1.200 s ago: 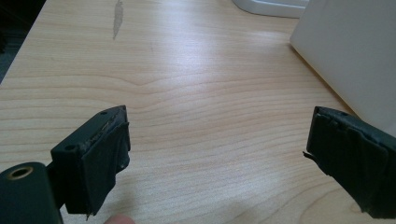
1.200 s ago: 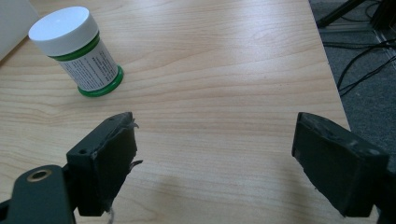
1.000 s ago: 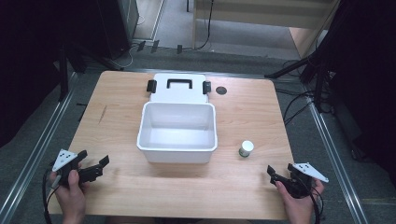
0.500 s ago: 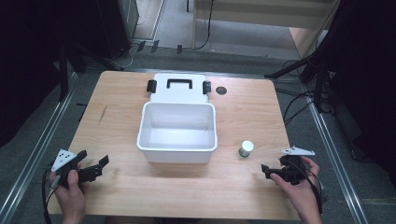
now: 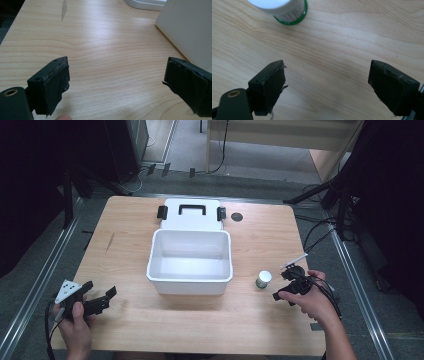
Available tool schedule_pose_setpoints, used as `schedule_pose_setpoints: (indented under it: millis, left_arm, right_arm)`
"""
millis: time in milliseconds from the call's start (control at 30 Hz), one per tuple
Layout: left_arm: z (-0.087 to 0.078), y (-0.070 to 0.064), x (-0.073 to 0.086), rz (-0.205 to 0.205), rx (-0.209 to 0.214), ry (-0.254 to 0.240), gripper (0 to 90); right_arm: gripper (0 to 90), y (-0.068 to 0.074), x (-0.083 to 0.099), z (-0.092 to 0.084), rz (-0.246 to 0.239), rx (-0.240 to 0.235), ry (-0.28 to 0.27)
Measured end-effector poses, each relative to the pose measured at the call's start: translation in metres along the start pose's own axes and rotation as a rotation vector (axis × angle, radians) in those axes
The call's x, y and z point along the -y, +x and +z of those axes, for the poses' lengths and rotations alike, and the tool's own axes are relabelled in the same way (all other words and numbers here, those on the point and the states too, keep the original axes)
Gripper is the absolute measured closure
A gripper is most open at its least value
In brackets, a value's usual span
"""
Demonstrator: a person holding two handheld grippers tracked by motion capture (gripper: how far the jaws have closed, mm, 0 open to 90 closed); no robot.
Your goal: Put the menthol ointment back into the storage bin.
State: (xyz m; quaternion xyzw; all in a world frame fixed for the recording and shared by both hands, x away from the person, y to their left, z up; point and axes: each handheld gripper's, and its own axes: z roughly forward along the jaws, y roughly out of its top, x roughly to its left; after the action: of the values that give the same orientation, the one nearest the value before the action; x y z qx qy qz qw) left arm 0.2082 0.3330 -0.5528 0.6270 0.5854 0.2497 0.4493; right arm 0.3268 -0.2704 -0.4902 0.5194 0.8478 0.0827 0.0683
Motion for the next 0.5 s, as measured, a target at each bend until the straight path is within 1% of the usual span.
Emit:
schedule_pose_setpoints:
  millis: [67,100,133,167,200,233,267,367,400,500]
  left_arm:
    - [0.000,0.000,0.000,-0.002,0.001,0.000,6.8]
    - [0.000,0.000,0.000,-0.002,0.001,0.000,6.8]
    - [0.000,0.000,0.000,-0.002,0.000,-0.001,6.8]
    - [0.000,0.000,0.000,-0.005,-0.001,-0.003,6.8]
    - [0.000,0.000,0.000,-0.008,-0.003,-0.004,6.8]
    - [0.000,0.000,0.000,-0.008,-0.003,-0.004,6.8]
    - [0.000,0.000,0.000,-0.005,-0.005,-0.001,6.8]
    - [0.001,0.000,0.000,-0.009,-0.003,-0.001,6.8]
    - [0.001,0.000,0.000,-0.011,-0.002,-0.002,6.8]
    - [0.001,0.001,0.000,-0.012,0.000,-0.003,6.8]
  right_arm:
    - [14.4,0.003,-0.008,0.000,-0.017,-0.007,0.029]
    - [14.4,0.003,-0.008,0.000,-0.017,-0.007,0.029]
    - [14.4,0.005,-0.011,0.000,-0.020,-0.012,0.043]
    - [14.5,0.009,-0.018,0.000,-0.027,-0.018,0.069]
    - [15.0,0.011,-0.022,0.000,-0.017,-0.022,0.078]
    - [15.0,0.011,-0.022,0.000,-0.017,-0.022,0.078]
    - [16.4,0.014,-0.030,-0.001,-0.010,-0.025,0.093]
    - [17.2,0.018,-0.040,-0.003,-0.005,-0.032,0.111]
    - [18.1,0.019,-0.044,-0.004,0.005,-0.036,0.116]
    - [22.3,0.021,-0.054,-0.004,0.014,-0.021,0.116]
